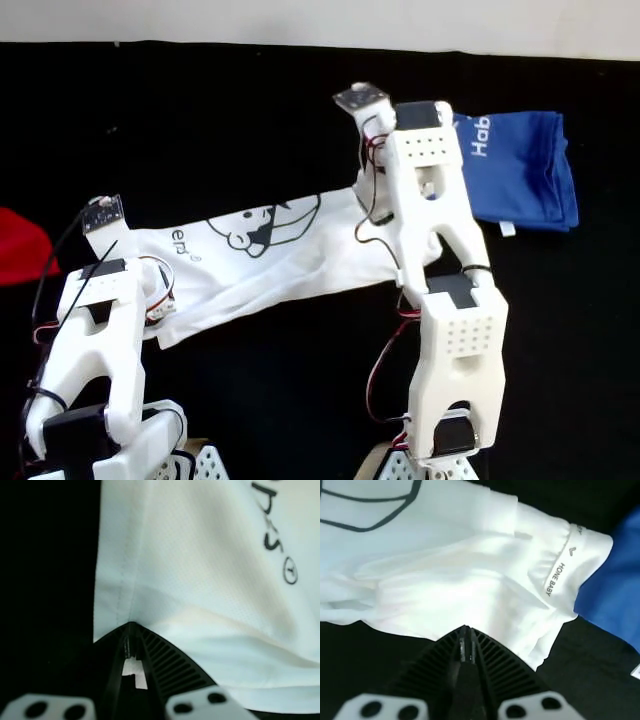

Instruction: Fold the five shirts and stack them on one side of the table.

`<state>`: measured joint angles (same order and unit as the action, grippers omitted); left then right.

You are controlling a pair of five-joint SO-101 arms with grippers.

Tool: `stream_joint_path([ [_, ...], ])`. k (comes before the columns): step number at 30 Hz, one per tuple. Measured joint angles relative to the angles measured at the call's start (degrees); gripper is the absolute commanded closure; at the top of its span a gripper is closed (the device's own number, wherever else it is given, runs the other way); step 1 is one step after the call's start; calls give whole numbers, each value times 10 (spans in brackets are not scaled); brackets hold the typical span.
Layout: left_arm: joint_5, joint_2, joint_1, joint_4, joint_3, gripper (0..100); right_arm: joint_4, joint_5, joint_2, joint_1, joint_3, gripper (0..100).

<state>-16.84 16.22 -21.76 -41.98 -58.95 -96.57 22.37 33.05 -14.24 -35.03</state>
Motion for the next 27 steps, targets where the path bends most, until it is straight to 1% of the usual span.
stream_joint_path([
  [3, 0, 0, 0, 0, 0, 992, 23, 0, 6, 23, 34, 993],
  [8, 0, 0, 0, 0, 0, 992, 91, 0, 19, 84, 41, 993],
  [11, 0, 0, 0, 0, 0, 992, 80, 0, 19, 84, 25, 993],
  [14, 0, 0, 0, 0, 0, 992, 23, 0, 19, 62, -34, 993],
  [16, 0, 0, 0, 0, 0, 992, -16, 0, 19, 32, -77, 993],
  [18, 0, 0, 0, 0, 0, 992, -30, -4, 18, -2, -93, 993],
  [22, 0, 0, 0, 0, 0, 992, -38, -10, 18, -54, -89, 993],
  [27, 0, 0, 0, 0, 0, 992, -38, -10, 1, -112, -9, 993],
])
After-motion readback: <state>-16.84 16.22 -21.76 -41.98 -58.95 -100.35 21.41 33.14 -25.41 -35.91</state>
